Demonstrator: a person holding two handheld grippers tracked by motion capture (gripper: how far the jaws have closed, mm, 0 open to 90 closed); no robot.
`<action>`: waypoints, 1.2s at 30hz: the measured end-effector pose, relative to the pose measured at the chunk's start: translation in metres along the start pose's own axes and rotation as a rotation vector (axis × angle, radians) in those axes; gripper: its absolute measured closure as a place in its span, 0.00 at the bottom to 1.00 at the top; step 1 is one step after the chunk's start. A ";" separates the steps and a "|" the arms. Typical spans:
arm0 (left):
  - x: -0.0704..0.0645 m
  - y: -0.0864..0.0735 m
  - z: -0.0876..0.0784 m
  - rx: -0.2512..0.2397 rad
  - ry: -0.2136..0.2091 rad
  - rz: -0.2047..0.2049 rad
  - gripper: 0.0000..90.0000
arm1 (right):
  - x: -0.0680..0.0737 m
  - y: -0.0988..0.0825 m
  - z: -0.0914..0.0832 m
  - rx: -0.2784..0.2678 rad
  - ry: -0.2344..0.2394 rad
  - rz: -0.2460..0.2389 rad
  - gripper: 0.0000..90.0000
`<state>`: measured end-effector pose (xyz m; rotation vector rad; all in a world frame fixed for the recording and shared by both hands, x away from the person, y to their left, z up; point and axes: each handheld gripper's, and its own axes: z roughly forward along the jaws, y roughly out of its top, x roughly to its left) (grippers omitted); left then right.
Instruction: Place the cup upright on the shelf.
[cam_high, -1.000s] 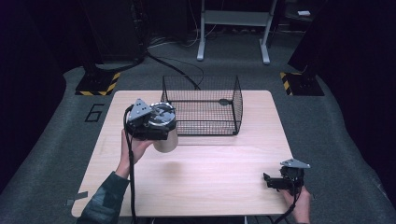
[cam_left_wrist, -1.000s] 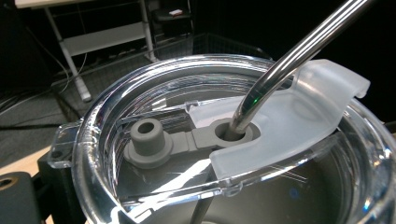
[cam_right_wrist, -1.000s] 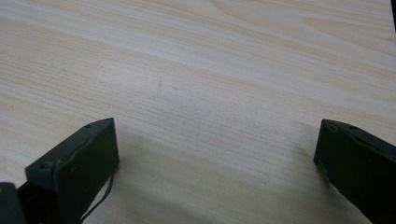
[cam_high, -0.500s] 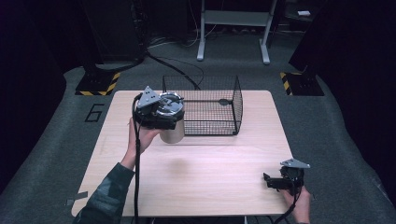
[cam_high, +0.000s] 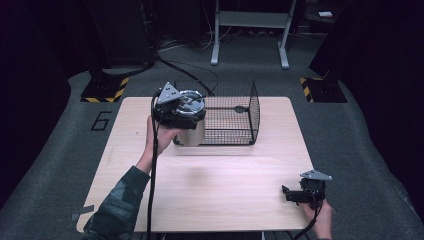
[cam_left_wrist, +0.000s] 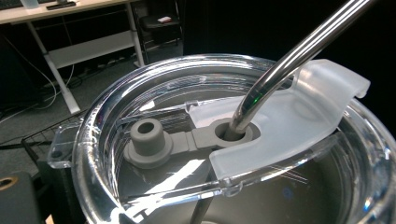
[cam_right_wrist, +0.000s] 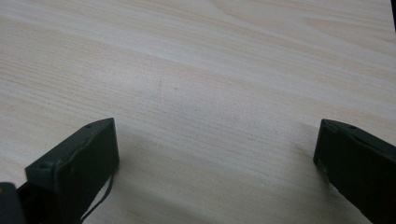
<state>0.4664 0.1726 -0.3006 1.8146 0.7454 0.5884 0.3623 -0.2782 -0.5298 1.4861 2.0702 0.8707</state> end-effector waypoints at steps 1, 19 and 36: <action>0.000 0.001 0.002 -0.002 0.001 -0.003 0.05 | 0.000 0.000 0.000 -0.001 0.000 -0.001 0.00; 0.003 0.019 0.038 0.019 0.023 0.009 0.05 | -0.001 0.001 0.002 -0.014 0.023 -0.019 0.00; 0.015 0.031 0.071 0.008 0.078 -0.014 0.05 | -0.001 0.002 0.003 -0.013 0.014 -0.022 0.00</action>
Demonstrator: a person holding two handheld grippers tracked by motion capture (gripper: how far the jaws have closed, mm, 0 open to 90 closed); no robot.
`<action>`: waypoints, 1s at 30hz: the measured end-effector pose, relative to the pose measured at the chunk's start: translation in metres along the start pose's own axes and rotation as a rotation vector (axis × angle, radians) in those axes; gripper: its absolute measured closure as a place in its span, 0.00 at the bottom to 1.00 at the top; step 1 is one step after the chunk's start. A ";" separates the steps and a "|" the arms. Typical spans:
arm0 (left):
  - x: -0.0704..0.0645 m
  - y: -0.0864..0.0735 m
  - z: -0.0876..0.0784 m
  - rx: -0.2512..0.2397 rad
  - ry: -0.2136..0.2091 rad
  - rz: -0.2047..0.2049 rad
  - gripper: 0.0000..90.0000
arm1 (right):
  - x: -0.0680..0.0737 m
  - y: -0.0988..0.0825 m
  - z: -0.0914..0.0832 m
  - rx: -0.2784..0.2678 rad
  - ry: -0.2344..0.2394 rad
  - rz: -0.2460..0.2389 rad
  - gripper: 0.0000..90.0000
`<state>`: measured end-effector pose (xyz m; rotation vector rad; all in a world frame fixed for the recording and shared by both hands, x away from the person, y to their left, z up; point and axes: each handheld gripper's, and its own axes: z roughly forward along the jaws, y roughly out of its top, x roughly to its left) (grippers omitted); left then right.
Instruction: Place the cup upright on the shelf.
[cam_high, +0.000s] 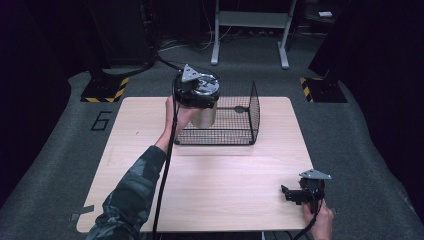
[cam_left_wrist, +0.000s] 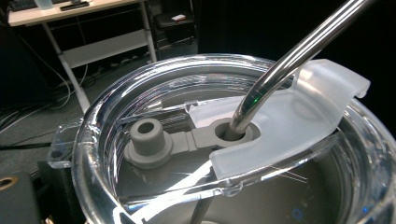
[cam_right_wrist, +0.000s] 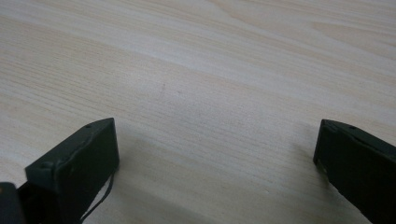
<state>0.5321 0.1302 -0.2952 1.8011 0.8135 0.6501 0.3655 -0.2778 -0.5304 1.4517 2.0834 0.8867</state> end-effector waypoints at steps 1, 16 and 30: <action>0.001 0.000 0.003 0.001 0.007 0.000 0.05 | 0.000 0.000 0.000 0.000 0.000 -0.001 0.00; 0.010 0.003 0.029 0.016 0.053 -0.010 0.05 | 0.001 0.001 0.001 0.001 -0.003 0.007 0.00; 0.016 0.003 0.050 -0.010 0.088 -0.061 0.05 | 0.002 0.002 0.001 0.002 -0.001 0.002 0.00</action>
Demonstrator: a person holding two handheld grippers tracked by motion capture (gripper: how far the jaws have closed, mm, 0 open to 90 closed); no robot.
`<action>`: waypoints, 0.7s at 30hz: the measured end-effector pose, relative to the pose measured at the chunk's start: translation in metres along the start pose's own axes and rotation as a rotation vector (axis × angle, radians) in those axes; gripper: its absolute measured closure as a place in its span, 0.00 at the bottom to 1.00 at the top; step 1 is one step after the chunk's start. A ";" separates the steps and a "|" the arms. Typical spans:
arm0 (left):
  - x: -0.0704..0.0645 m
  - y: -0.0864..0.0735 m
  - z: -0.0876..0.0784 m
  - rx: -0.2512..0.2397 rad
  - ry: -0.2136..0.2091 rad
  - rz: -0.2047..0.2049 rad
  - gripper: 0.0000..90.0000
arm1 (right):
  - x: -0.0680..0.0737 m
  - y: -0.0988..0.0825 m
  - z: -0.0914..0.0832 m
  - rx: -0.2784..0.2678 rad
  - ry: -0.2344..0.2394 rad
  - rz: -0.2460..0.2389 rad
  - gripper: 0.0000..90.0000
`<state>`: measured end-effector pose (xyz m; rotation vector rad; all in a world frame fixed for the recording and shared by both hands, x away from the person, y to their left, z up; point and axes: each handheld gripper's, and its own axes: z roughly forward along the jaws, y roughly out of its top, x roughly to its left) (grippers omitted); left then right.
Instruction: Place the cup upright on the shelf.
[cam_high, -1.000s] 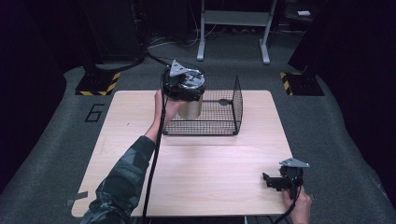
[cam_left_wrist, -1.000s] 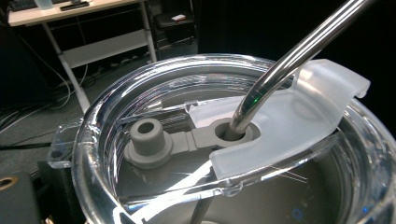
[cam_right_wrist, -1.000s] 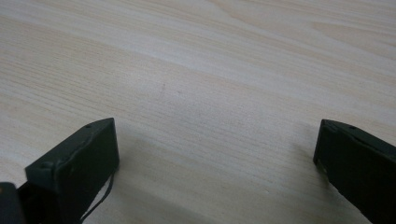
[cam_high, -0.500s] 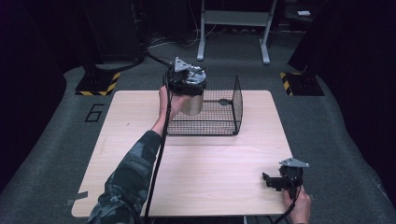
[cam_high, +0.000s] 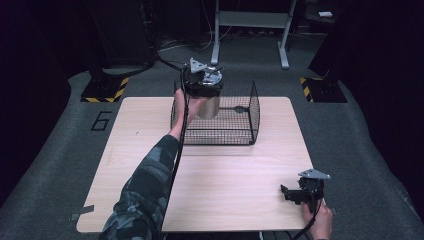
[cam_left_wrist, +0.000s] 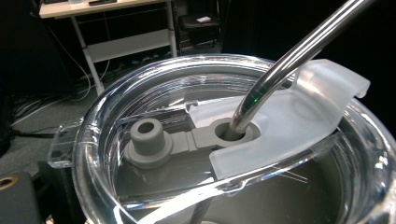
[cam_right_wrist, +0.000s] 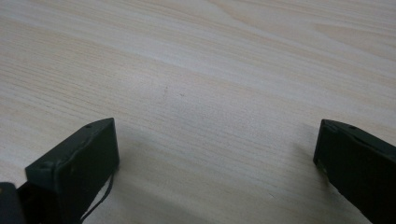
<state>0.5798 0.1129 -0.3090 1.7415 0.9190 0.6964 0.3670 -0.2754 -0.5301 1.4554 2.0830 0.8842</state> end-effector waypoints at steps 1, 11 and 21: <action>0.000 -0.001 0.002 0.000 -0.002 -0.003 0.05 | 0.000 0.000 0.000 0.000 0.000 -0.001 0.00; 0.002 -0.007 0.022 0.042 0.005 -0.011 0.05 | 0.001 0.000 0.000 0.004 0.004 0.004 0.00; 0.005 -0.020 0.041 0.088 0.009 -0.032 0.05 | 0.001 0.000 0.001 -0.006 0.003 -0.003 0.00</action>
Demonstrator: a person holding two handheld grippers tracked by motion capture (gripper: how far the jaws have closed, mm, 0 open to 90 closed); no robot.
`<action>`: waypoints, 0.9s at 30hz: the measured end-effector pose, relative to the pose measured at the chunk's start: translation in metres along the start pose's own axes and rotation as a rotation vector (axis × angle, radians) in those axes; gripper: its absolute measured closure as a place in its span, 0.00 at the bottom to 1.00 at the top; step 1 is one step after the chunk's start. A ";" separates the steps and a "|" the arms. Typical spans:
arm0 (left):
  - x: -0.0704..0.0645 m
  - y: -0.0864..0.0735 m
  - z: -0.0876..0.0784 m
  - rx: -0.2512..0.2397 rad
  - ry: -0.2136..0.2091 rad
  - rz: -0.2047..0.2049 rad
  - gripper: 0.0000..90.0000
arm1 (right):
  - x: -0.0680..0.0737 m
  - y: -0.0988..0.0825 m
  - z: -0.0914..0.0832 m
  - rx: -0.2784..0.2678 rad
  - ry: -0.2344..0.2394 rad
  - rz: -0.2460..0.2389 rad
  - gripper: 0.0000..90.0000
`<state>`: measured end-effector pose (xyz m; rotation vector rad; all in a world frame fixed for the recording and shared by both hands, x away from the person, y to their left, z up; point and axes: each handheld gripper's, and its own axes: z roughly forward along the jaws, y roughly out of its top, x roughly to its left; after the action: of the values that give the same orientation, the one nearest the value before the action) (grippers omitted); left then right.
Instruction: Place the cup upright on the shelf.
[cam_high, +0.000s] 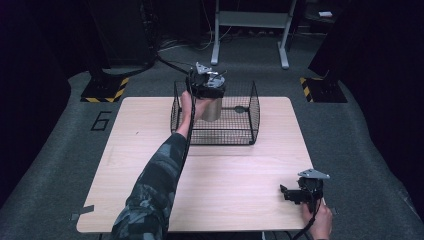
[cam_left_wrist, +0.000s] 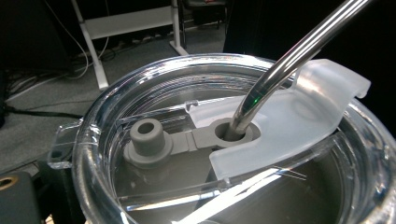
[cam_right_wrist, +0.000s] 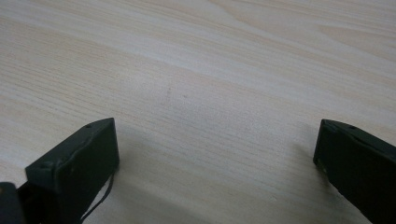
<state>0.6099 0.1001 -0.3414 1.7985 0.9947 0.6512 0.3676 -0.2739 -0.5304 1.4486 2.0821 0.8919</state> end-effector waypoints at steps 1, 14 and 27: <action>0.000 -0.001 0.002 0.006 -0.002 0.000 0.05 | 0.000 0.000 0.000 0.000 0.000 0.000 0.00; 0.003 -0.017 0.022 0.047 0.005 -0.047 0.05 | 0.000 0.000 0.000 0.004 0.002 0.001 0.00; -0.005 -0.028 0.039 0.066 0.005 -0.056 0.05 | 0.000 0.000 0.000 0.006 0.002 0.002 0.00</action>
<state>0.6282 0.0836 -0.3831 1.8204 1.0773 0.5945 0.3672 -0.2738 -0.5301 1.4539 2.0863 0.8896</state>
